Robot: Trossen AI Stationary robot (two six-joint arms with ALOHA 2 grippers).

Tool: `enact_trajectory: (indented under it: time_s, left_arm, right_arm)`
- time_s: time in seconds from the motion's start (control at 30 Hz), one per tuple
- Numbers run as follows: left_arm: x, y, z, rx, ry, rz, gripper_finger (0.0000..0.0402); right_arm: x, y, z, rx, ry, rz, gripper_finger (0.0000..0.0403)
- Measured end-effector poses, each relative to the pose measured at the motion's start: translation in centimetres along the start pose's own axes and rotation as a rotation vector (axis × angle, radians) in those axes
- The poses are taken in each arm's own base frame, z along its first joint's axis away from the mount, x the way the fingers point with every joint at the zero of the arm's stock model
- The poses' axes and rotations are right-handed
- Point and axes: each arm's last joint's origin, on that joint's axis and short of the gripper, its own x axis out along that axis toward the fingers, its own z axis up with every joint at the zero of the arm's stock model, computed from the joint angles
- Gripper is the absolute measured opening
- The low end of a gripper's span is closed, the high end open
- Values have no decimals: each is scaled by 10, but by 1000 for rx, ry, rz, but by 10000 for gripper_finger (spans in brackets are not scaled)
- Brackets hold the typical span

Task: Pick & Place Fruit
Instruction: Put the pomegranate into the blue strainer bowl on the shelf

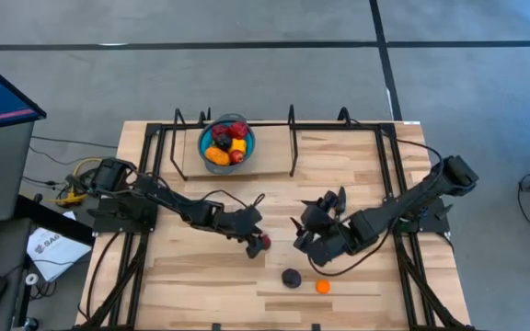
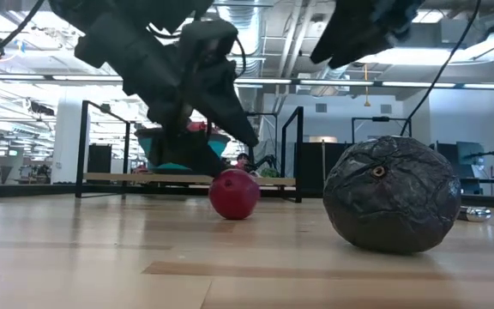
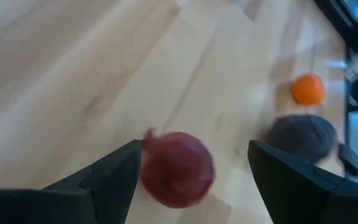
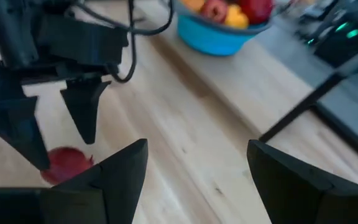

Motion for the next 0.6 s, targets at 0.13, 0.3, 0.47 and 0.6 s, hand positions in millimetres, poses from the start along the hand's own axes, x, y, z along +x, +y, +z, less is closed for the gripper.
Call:
enact_trajectory:
  time_s: [0.13,0.3,0.47,0.6]
  left_arm:
    - [3,5,2,-76,-23,42,290]
    - [10,8,-5,-78,-2,59,290]
    - [17,5,-10,71,16,58,290]
    - [25,3,-10,232,21,59,290]
  right_arm:
    - [-18,5,-10,2,-73,-46,269]
    - [-36,8,-28,21,-130,-54,269]
    - [-42,7,-59,78,-173,-49,269]
    - [-44,4,-80,148,-176,-27,269]
